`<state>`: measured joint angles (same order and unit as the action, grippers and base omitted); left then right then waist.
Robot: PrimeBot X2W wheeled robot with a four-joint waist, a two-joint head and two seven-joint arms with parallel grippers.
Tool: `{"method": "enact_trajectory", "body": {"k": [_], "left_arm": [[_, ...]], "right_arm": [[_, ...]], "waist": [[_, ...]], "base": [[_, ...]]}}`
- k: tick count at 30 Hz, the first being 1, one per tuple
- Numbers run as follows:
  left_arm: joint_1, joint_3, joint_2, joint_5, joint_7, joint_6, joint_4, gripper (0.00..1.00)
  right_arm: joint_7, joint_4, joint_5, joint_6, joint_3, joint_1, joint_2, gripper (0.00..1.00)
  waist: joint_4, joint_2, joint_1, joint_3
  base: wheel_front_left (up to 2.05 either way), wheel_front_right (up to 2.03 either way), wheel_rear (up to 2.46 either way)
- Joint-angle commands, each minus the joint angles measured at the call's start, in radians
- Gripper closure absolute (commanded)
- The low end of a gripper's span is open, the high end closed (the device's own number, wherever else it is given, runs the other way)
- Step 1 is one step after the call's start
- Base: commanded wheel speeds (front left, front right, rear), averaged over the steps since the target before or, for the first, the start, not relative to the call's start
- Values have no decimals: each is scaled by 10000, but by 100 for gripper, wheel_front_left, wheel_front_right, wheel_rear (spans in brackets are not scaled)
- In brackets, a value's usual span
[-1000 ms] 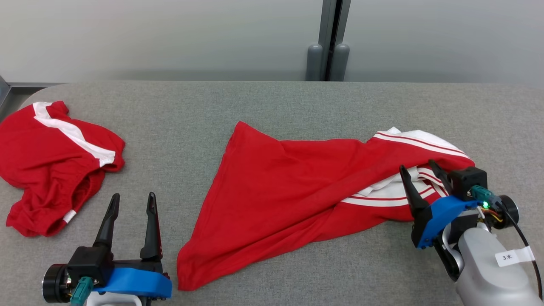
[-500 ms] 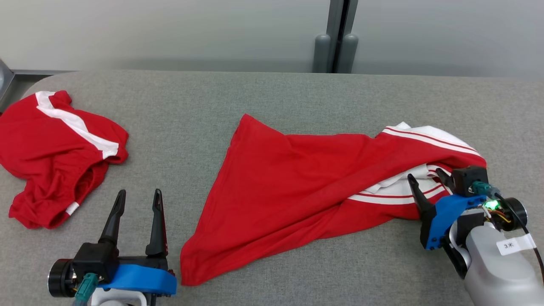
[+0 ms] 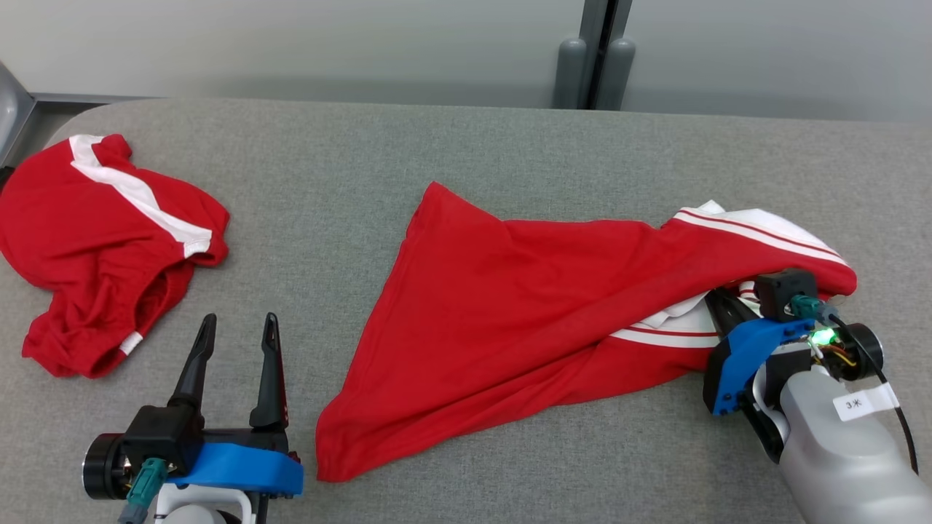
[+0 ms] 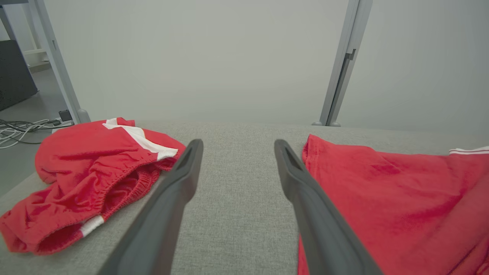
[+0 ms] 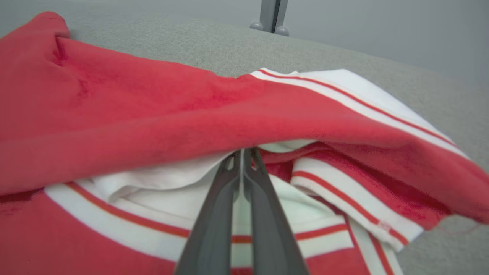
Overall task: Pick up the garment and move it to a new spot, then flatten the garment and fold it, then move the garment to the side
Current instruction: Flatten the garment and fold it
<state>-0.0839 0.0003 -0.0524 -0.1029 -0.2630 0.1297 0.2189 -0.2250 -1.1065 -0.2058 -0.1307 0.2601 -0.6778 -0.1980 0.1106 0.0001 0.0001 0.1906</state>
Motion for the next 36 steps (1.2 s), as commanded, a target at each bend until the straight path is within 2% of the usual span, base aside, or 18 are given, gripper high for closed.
{"method": "enact_trajectory", "body": {"k": [1,6,14,19,28,29,30,31,36], "left_arm": [[6,85,9,-6,-26,11,11,0],[238,209,12,-1,-26,11,6,0],[613,340,20,-47,-26,7,-88,0],[731,353,22,-76,-26,6,-102,0],[776,377,24,-112,-26,8,-121,0],[783,373,23,-128,-26,8,-113,0],[790,368,23,-147,-26,8,-99,0],[791,368,24,-170,-26,8,-87,0],[818,354,25,-209,-26,9,-79,0]], "right_arm": [[-165,-36,-147,-1,51,108,10,100],[-396,583,-584,-1,2,949,-71,100],[-413,4136,-680,-1,-580,3564,-143,100],[-407,5779,-523,-1,-981,5310,31,100],[-132,7372,-461,-1,-1474,7880,404,100],[-113,7472,-444,-1,-1558,8027,387,78],[-119,7584,-470,-1,-1648,8156,406,51],[-149,7745,-500,-1,-1711,8251,454,0],[-325,8620,-501,-3,-2234,8535,434,0]], "waist": [[-74,-1,-1,-97],[-360,-1,-1,-471],[-946,-1,-1,-850],[-1114,-1,-1,-971],[-1252,-1,-1,-969],[-1266,-1,-1,-977],[-1278,-1,-1,-983],[-1289,-1,-1,-989],[-1313,-1,-1,-1088]], "base": [[0,0,0],[0,0,0],[0,0,0],[0,0,0],[0,0,0],[0,0,0],[0,0,0],[0,0,0],[0,0,0]]}}
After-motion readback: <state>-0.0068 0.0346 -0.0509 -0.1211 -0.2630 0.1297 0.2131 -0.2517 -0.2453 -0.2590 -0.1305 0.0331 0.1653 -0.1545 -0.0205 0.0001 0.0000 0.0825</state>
